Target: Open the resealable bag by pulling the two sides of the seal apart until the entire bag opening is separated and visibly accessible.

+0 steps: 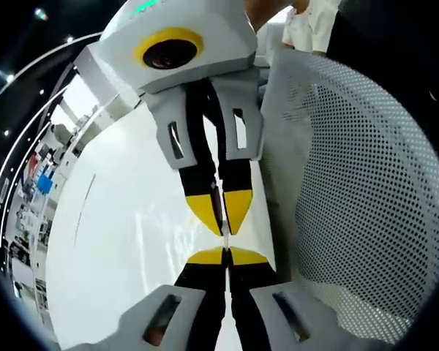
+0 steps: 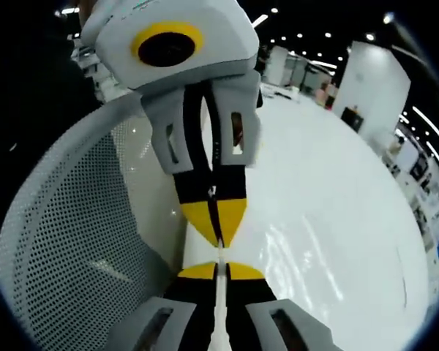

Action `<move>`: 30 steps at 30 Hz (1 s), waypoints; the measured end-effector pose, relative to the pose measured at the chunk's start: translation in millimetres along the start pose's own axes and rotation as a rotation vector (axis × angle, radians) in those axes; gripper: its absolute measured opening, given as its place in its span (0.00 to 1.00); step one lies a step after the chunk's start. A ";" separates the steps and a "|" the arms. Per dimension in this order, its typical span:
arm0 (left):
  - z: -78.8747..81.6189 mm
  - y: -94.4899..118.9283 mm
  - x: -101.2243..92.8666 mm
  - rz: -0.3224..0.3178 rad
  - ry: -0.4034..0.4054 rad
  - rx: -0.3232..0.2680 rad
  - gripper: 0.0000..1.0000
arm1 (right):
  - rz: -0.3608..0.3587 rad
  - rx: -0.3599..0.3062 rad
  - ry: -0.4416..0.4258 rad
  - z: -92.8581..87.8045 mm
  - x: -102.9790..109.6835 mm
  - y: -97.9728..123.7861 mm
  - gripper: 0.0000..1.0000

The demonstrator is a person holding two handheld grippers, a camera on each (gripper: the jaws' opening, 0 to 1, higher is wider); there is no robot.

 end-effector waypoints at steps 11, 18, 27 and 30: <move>-3.6 -0.5 -2.5 -0.009 0.060 -0.029 0.00 | -0.022 0.034 -0.014 -7.1 4.1 1.8 0.00; -4.5 -11.7 -6.8 -0.025 0.058 0.025 0.04 | -0.020 0.042 -0.024 -4.5 6.8 -0.9 0.00; 1.7 -12.4 -6.2 -0.002 0.081 0.032 0.00 | -0.016 0.043 -0.009 -1.3 8.9 -4.1 0.00; 2.5 -11.5 -7.7 -0.013 0.078 0.050 0.03 | -0.015 0.044 -0.007 -1.0 8.9 -4.7 0.00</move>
Point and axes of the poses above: the point that each gripper's makers call its tool centre point, and the gripper's own axes: y roughly backward along the fingers, x roughly to its left, z roughly out of its top, the point moved 10 cm from there along y, roughly backward along the fingers, and after that the axes turned 7 degrees about -x, right-handed, at the moved point
